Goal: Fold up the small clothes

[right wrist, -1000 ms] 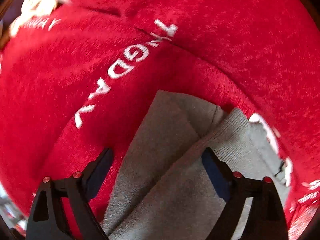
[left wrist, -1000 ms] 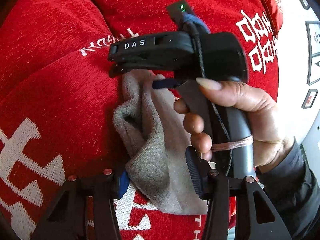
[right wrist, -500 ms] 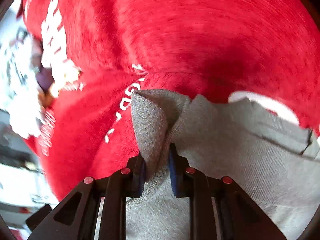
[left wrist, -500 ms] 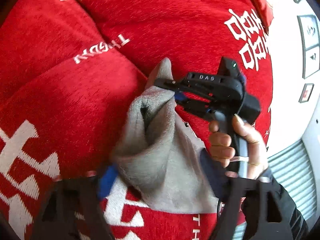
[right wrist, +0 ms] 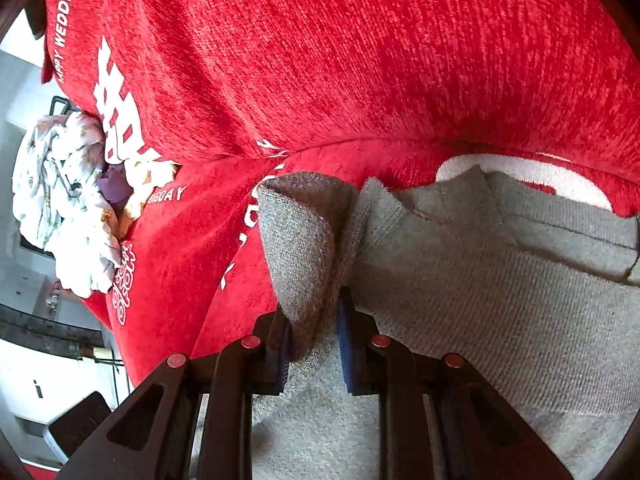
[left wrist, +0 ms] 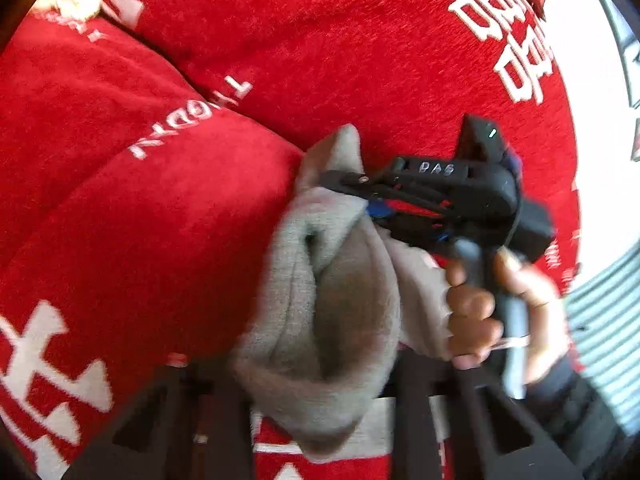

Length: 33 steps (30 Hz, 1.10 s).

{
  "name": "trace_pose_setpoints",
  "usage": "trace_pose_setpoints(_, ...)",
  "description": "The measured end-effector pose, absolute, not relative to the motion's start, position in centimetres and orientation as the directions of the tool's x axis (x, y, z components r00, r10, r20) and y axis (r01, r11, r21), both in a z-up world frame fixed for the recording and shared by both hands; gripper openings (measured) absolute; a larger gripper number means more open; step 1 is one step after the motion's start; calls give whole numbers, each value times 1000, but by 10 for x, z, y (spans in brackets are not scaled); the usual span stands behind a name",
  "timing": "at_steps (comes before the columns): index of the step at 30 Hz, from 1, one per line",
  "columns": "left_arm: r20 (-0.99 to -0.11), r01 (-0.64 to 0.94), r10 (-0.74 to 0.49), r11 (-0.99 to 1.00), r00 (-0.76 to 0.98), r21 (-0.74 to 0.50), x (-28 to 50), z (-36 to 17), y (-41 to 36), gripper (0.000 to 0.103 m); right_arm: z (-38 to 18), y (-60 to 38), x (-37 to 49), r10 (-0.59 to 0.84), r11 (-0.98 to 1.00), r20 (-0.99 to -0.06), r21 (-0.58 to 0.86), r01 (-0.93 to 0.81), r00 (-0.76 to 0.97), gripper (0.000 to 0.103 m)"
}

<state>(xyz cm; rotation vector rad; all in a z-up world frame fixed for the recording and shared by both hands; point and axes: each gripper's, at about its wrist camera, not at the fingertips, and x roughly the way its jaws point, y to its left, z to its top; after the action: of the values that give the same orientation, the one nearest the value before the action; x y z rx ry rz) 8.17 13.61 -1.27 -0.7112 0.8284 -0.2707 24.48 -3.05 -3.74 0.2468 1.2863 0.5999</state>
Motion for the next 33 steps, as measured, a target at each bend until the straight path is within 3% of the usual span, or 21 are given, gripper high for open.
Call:
trace_pose_setpoints(3,-601,-48,-409,799,687,-600,75,-3,132,11,-34,-18,250,509,842,-850,460,-281,137,29)
trace_pose_setpoints(7,-630,-29,-271,905,727,-424,65,15,108,10,-23,7,255,378,898,-913,321,-299,156,66)
trace_pose_setpoints(13,-620,-4,-182,958,763,-287,54,28,91,10,-20,47,261,201,925,-974,155,-348,102,76)
trace_pose_setpoints(18,-612,8,-155,972,775,-236,50,33,82,10,-36,89,255,6,901,-999,-12,-433,38,77)
trace_pose_setpoints(20,-614,6,-135,978,778,-207,50,33,77,10,-44,104,249,-103,862,-992,-124,-491,69,70)
trace_pose_setpoints(21,-616,5,-131,979,776,-202,50,32,77,10,-48,108,247,-139,846,-988,-157,-510,73,37)
trace_pose_setpoints(22,-618,5,-132,979,775,-203,50,32,76,10,-50,108,247,-180,834,-980,-195,-516,81,25)
trace_pose_setpoints(29,-623,16,-220,949,751,-315,52,34,88,10,-17,67,244,-34,859,-988,-106,-501,151,20)
trace_pose_setpoints(33,-647,3,-218,949,731,-315,53,41,83,10,3,38,240,32,879,-984,-56,-473,176,20)
